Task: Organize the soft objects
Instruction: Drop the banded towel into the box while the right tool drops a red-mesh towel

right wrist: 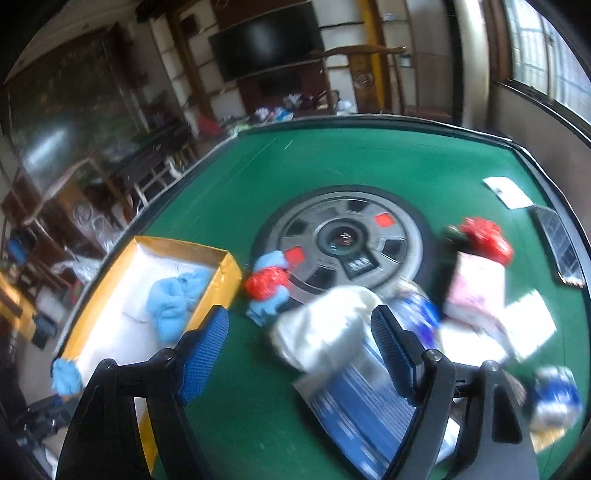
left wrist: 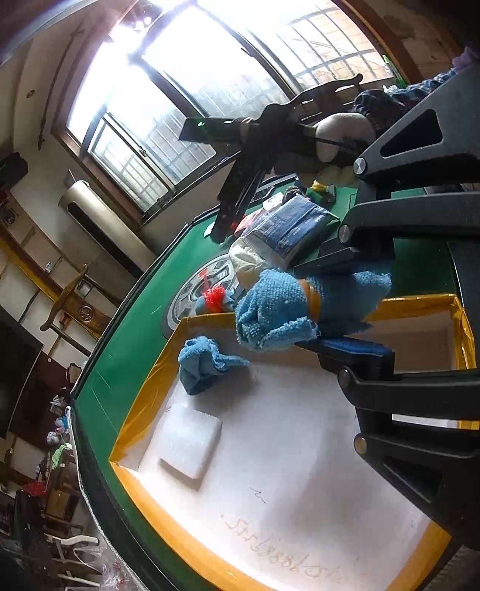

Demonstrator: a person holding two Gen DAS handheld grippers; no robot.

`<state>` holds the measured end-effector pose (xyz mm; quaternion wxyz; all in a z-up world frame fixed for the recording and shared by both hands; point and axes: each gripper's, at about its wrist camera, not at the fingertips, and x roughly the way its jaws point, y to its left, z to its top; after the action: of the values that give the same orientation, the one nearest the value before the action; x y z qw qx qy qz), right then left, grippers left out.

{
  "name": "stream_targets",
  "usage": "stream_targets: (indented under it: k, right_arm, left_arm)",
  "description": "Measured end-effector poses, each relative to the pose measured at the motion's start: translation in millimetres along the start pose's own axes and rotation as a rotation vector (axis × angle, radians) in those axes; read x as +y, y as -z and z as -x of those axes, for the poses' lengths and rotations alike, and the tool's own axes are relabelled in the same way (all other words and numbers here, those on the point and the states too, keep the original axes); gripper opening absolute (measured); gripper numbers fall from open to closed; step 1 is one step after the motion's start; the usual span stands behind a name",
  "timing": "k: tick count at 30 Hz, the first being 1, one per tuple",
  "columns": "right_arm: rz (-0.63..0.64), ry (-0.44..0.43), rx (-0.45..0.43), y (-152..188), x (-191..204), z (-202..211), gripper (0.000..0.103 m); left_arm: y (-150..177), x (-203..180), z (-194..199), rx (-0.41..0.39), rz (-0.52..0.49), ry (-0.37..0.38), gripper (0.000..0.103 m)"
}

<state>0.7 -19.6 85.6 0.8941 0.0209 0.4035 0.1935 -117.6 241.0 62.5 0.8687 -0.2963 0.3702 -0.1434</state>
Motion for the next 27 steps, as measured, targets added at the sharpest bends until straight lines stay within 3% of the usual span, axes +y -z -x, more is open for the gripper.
stream_targets:
  k: [7, 10, 12, 13, 21, 27]
  right_arm:
    - [0.087, 0.079, 0.157, -37, 44, -90, 0.073]
    - [0.071, 0.108, 0.228, -36, 46, -120, 0.057]
    - [0.050, 0.105, 0.260, -32, 42, -134, 0.034]
    - [0.043, 0.103, 0.271, -30, 41, -138, 0.034]
    - [0.016, 0.081, 0.132, -38, 35, -82, 0.034]
    - [0.063, -0.043, 0.128, -33, 75, -57, 0.034]
  left_arm:
    - [-16, 39, 18, -0.018, 0.051, -0.064, 0.027]
    - [-23, 50, 23, -0.020, 0.048, -0.090, 0.027]
    - [-29, 56, 23, -0.015, 0.043, -0.102, 0.027]
    - [-31, 58, 22, -0.011, 0.044, -0.103, 0.027]
    - [-62, 74, -3, 0.058, 0.027, -0.163, 0.027]
    - [-98, 90, -36, 0.092, 0.016, -0.279, 0.029]
